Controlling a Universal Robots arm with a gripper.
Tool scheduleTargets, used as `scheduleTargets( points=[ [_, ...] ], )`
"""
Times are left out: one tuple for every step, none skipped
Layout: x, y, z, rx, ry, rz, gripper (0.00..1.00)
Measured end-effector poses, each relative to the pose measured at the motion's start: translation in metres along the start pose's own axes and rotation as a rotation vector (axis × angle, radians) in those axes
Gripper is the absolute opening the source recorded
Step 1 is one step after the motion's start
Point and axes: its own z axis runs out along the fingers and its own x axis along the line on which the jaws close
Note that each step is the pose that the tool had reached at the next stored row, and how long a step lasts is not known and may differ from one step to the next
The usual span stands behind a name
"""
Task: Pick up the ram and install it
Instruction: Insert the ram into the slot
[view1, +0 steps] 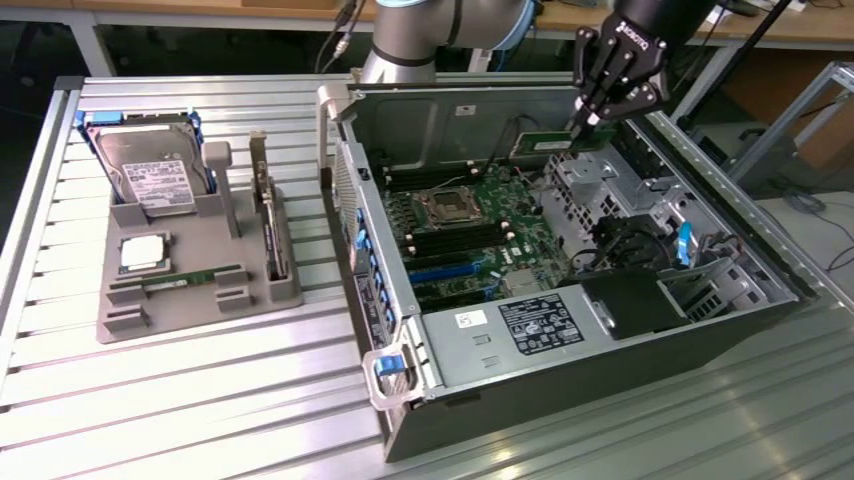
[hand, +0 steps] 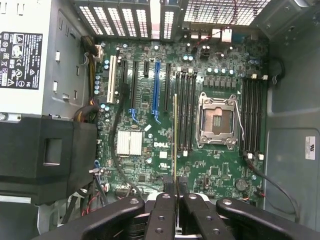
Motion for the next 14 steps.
scheduleTargets(
  points=[
    [0.0, -0.0001, 0.0009, 0.0, -0.0001, 0.0, 0.12],
    [0.0, -0.0002, 0.0016, 0.0, -0.0001, 0.0, 0.12],
    [0.0, -0.0003, 0.0024, 0.0001, -0.0001, 0.0, 0.12],
    [0.0, -0.0003, 0.0032, 0.0, -0.0001, 0.0, 0.12],
    [0.0, -0.0004, 0.0038, 0.0001, -0.0001, 0.0, 0.12],
    [0.0, -0.0005, 0.0044, 0.0, -0.0001, 0.0, 0.12],
    [0.0, -0.0005, 0.0048, 0.0, -0.0001, 0.0, 0.12],
    [0.0, -0.0006, 0.0051, 0.0, -0.0001, 0.0, 0.12],
    [0.0, -0.0007, 0.0061, 0.0, -0.0001, 0.0, 0.12],
    [0.0, -0.0008, 0.0068, 0.0, -0.0001, 0.0, 0.12],
    [0.0, -0.0009, 0.0079, 0.0, -0.0001, 0.0, 0.12],
    [0.0, -0.001, 0.0086, 0.0, -0.0001, 0.0, 0.12],
    [0.0, -0.001, 0.0092, 0.0, -0.0001, 0.0, 0.12],
    [0.0, -0.0011, 0.01, 0.0, 0.0, 0.0, 0.12]
  ],
)
